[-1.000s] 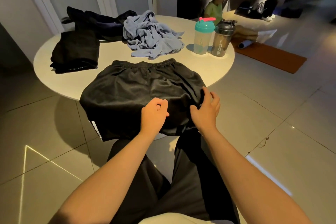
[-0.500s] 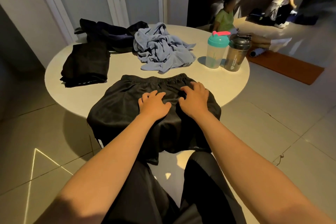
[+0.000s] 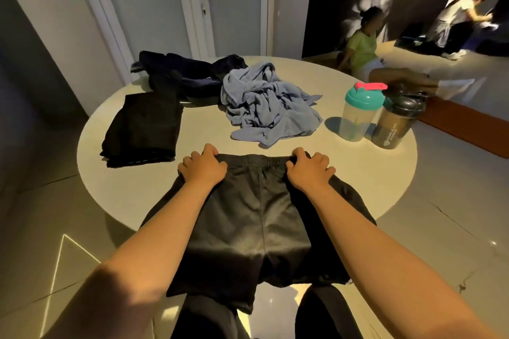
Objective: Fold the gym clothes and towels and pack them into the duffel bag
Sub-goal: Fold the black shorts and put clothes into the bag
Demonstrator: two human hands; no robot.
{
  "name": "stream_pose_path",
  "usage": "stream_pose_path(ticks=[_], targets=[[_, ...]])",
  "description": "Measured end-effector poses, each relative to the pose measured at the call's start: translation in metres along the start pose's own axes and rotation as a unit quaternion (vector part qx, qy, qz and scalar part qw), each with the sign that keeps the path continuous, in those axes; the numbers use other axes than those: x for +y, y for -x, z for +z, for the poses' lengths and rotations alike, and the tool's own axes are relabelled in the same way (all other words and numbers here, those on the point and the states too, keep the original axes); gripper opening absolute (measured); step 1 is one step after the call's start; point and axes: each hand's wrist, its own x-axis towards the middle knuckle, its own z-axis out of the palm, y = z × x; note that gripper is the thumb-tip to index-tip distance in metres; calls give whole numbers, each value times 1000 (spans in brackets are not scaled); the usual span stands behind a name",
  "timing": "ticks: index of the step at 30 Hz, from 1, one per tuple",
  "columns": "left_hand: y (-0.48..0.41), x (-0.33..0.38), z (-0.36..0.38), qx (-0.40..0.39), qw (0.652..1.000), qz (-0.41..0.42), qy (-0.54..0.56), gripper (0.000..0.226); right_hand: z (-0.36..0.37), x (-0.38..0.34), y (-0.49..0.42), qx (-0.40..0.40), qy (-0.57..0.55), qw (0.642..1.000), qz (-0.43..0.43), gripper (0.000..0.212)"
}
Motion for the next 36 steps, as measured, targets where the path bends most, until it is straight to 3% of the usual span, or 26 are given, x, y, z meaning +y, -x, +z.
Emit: stream_pose_path(ticks=[5,8,10,12,16,19,24,30,33,36], targets=[[-2,7,-3,44,993,52,91,14,-11,-1,-5,26,-15,999,-23,12],[1,21,-7,113,975,109,155,21,-21,-2,-7,106,-42,993,-41,27],[3,33,-15,154,963,138,172,21,-34,0,-11,177,-48,983,-29,27],[7,45,-20,174,956,159,176,20,-44,-2,-11,199,-60,977,-41,28],[22,58,-13,135,956,190,176,21,-40,-12,10,161,-49,980,-109,34],[34,59,-8,130,949,194,212,24,-31,-9,25,173,-114,971,-119,38],[53,61,-12,115,929,160,315,26,-27,-11,43,182,-170,959,-138,40],[81,68,-12,20,901,91,423,17,-19,-36,71,116,-270,928,-230,51],[85,63,-7,-6,863,81,499,8,-20,-42,82,99,-379,898,-198,60],[90,56,-4,-4,851,82,518,19,-21,-44,91,72,-453,872,-169,58]])
